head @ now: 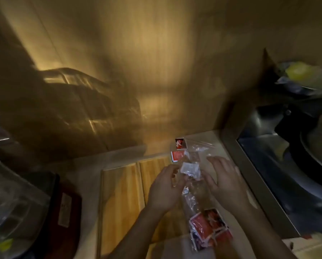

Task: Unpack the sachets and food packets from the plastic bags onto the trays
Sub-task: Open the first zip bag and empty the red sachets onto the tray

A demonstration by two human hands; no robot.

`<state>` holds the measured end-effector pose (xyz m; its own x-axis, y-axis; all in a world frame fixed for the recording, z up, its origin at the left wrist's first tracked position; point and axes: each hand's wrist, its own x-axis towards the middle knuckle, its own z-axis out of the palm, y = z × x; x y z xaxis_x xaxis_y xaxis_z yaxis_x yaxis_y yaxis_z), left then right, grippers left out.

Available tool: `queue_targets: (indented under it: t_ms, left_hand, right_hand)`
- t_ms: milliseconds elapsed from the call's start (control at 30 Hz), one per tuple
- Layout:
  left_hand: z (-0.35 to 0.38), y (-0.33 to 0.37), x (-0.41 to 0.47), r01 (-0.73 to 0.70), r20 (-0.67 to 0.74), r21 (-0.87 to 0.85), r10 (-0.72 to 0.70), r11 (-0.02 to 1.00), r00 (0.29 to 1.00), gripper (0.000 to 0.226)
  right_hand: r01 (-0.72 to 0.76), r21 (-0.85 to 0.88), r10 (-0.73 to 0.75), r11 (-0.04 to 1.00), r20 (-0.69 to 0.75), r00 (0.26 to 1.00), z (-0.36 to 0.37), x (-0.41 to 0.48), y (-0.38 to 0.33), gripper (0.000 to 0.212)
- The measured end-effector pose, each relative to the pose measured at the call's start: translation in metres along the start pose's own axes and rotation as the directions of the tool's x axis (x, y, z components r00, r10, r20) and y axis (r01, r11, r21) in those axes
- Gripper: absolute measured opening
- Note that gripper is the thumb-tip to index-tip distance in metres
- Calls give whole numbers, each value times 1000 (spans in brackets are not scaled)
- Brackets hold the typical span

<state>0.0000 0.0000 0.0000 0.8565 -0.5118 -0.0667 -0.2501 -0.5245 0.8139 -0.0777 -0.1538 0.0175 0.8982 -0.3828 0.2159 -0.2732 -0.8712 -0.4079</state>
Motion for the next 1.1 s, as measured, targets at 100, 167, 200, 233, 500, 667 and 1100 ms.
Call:
queue_targets:
  t_ms: [100,167,200,233,500,667,1100]
  left_hand:
    - [17,-13,8,46,52,62,-49,997,997,39]
    - [26,-23,10,80,86,107,-89,991,992,41]
    - [31,-27,11,98,100,128,-111,987,989,43]
    - [36,-31,12,108,103,147,-124,983,987,45]
    - [61,-50,9,230,106,68,-236,971,966,41]
    - [62,-45,7,340,58,-237,-336,910,940,28]
    - [58,-24,-1,359,154,-507,-328,783,932,19]
  right_hand:
    - [-39,-70,42,997,38,998,14,-10,20,42]
    - [-102,-62,108,993,101,989,25,-17,32,40]
    - [-141,-65,148,988,120,982,27,-19,37,36]
    - [-187,-63,195,980,159,968,30,-22,43,35]
    - [-414,20,384,910,333,861,55,-38,72,27]
    - [-627,240,475,741,472,742,59,-39,73,34]
    - [-695,592,393,408,573,719,61,-45,81,12]
